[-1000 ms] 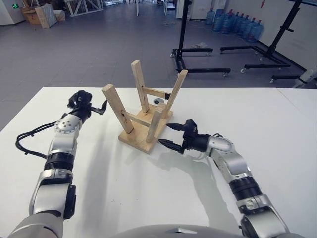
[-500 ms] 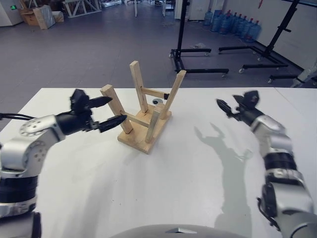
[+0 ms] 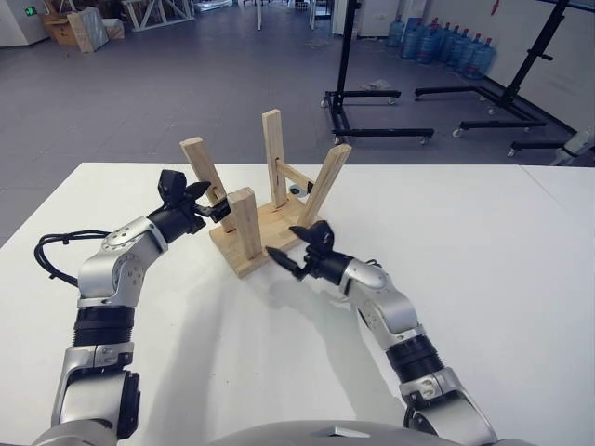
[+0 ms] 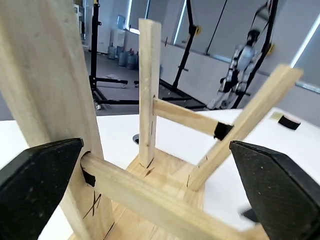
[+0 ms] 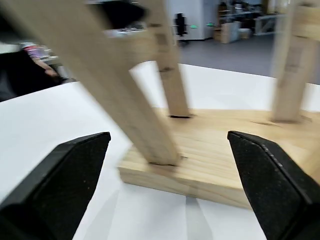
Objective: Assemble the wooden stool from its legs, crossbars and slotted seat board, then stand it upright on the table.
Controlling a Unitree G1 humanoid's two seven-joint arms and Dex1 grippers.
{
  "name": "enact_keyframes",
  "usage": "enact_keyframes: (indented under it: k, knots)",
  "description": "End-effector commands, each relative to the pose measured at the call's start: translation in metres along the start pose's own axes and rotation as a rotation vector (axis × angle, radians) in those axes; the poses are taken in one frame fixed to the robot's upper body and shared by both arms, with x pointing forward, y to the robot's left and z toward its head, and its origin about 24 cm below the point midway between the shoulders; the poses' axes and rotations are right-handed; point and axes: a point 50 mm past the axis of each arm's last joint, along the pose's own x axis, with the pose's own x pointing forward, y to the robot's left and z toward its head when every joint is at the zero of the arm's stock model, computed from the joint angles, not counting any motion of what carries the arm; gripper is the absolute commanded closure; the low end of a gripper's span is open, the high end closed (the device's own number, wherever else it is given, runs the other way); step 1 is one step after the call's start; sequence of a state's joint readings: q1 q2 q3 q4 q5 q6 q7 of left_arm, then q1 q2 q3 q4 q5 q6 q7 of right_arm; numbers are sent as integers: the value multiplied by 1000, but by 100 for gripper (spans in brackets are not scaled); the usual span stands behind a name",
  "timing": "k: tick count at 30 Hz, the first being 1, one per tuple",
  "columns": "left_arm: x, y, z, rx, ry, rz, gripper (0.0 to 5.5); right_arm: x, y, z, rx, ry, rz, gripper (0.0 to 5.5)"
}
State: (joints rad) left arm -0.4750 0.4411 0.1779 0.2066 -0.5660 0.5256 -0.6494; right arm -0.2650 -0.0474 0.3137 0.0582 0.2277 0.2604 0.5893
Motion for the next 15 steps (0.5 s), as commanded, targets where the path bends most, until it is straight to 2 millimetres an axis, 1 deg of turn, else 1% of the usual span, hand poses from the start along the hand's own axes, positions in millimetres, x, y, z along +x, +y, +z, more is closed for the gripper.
enact_keyframes:
  k: [1, 3, 4, 6, 8, 10, 12, 13, 14, 15]
  knots:
    - [15, 10, 15, -58, -58, -102, 10, -6, 15, 2, -21, 51, 72, 117]
    - [19, 10, 25, -86, -82, -192, 10, -25, -1, 13, -22, 72, 82, 117]
    - [21, 8, 30, -92, -90, -234, 10, -35, -11, 22, -20, 73, 83, 117]
    - [22, 2, 44, -119, -133, -326, 10, -61, -34, 44, -54, 54, 90, 117]
    - [20, -3, 65, -150, -207, -406, 10, -90, -56, 64, -105, 43, 94, 117]
    - [14, -9, 94, -184, -323, -486, 10, -120, -72, 76, -144, 58, 129, 117]
    - [-6, -15, 130, -144, -432, -537, 10, -148, -98, 79, -170, 108, 124, 117]
    - [-17, -16, 141, -108, -454, -538, 10, -156, -111, 80, -183, 126, 98, 117]
    - [-35, -15, 153, -46, -449, -521, 10, -163, -128, 80, -196, 151, 51, 117]
    - [-49, -14, 159, 6, -428, -504, 10, -166, -139, 81, -209, 166, 19, 117]
